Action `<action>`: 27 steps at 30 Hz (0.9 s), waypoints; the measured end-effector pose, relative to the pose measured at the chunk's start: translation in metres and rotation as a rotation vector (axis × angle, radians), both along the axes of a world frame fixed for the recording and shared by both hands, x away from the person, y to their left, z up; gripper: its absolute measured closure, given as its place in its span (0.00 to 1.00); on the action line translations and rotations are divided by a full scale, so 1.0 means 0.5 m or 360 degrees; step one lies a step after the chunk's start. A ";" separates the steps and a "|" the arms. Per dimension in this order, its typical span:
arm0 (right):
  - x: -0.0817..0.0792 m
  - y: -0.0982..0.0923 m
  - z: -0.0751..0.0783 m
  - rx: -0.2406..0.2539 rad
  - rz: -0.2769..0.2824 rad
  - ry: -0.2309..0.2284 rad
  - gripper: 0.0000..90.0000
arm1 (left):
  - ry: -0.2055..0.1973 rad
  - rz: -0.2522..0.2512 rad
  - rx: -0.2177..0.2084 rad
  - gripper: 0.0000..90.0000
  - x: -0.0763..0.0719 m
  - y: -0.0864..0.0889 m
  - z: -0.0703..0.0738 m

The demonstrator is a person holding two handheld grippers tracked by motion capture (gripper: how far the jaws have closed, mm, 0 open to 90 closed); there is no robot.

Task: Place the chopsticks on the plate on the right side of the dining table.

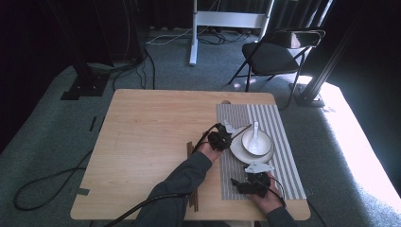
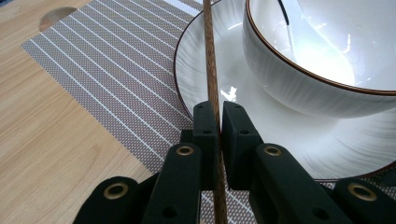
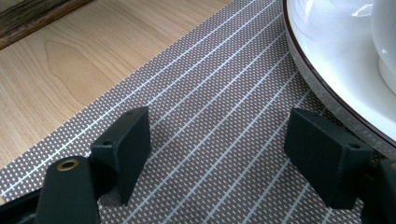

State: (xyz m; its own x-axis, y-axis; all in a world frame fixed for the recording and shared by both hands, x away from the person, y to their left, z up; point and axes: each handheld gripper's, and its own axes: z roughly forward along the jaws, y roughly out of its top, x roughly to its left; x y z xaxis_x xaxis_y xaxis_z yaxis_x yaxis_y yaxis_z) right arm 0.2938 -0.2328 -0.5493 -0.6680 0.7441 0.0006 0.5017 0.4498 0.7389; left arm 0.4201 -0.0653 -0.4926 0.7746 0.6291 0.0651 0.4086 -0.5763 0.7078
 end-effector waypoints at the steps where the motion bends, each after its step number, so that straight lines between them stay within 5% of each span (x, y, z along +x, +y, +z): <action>1: 0.000 0.000 0.000 0.0000 0.0000 0.0000 0.25 | 0.0003 -0.0004 0.0004 0.95 0.001 -0.002 -0.001; 27: 0.000 0.000 0.000 -0.0001 0.0000 0.0000 0.25 | 0.0049 -0.0018 -0.0006 0.95 0.012 -0.018 -0.007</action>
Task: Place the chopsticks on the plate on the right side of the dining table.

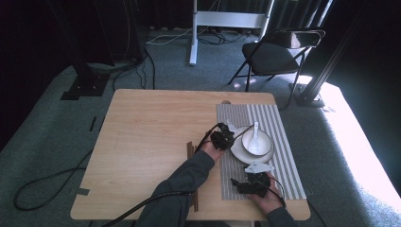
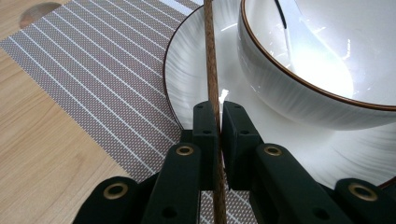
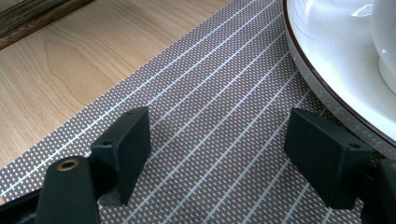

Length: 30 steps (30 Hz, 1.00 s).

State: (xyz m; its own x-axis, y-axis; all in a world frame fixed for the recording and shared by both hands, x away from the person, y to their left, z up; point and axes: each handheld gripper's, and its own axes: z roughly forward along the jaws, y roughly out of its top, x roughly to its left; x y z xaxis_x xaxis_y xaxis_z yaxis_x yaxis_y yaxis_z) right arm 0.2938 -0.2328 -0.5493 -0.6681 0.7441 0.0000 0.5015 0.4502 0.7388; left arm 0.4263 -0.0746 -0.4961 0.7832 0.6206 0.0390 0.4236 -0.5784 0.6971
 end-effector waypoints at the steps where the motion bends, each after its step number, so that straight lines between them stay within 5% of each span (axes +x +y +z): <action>1: 0.000 0.000 0.000 0.0000 0.0000 0.0000 0.25 | 0.0002 0.0000 -0.0002 0.94 0.000 -0.002 -0.001; 30: 0.000 0.000 0.000 0.0001 0.0000 0.0000 0.25 | 0.0054 -0.0009 -0.0019 0.94 0.006 -0.025 -0.015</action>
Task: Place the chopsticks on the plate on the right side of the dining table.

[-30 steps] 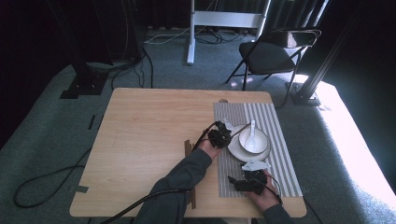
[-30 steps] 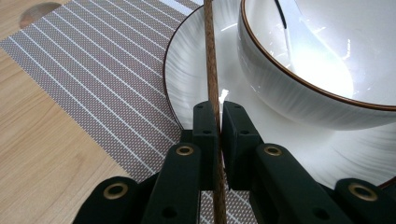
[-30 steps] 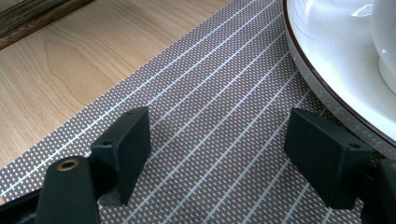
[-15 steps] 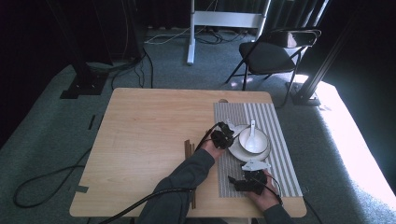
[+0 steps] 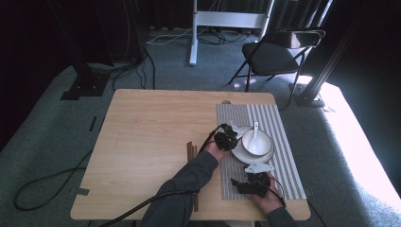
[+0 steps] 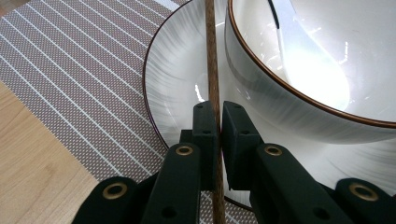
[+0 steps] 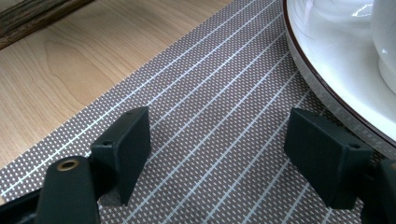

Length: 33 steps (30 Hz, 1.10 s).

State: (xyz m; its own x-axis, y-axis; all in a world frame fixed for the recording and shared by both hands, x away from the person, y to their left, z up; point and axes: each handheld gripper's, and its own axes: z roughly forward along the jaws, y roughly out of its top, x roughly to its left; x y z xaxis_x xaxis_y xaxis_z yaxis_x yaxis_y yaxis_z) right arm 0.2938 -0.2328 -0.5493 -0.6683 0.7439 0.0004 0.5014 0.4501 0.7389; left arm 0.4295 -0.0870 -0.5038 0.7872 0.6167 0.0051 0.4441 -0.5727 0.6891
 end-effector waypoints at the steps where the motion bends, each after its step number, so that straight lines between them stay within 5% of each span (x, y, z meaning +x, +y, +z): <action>1: 0.000 0.000 0.000 0.0000 -0.0001 0.0001 0.25 | 0.0000 -0.0002 0.0001 0.94 0.000 0.000 0.000; 16: 0.000 0.000 0.000 0.0000 0.0000 0.0000 0.25 | -0.0017 -0.0033 -0.0030 0.81 -0.009 0.012 0.017; 33: 0.000 0.000 0.000 0.0002 -0.0003 0.0004 0.25 | -0.0100 0.0062 -0.0018 0.75 -0.039 0.126 0.093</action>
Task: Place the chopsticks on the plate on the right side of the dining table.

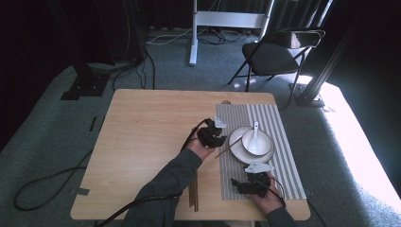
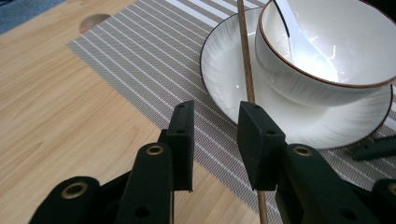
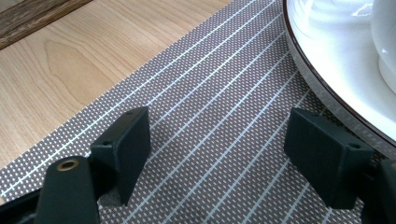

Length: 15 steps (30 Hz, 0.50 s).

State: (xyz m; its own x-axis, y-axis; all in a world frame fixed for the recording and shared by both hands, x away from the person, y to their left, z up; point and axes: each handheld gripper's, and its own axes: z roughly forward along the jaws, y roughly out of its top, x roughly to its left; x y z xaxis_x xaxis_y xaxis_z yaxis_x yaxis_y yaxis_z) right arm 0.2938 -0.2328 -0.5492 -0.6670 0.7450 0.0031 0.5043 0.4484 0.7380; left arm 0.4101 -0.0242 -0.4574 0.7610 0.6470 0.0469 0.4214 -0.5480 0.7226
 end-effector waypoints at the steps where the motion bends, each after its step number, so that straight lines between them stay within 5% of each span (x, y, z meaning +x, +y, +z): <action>1: 0.000 0.000 0.000 0.0000 0.0000 0.0000 0.25 | 0.0000 0.0000 0.0000 0.74 0.000 0.000 0.000; 15: 0.000 0.000 0.000 -0.0002 0.0000 -0.0001 0.25 | -0.0016 -0.0007 0.0021 0.71 -0.048 0.052 0.009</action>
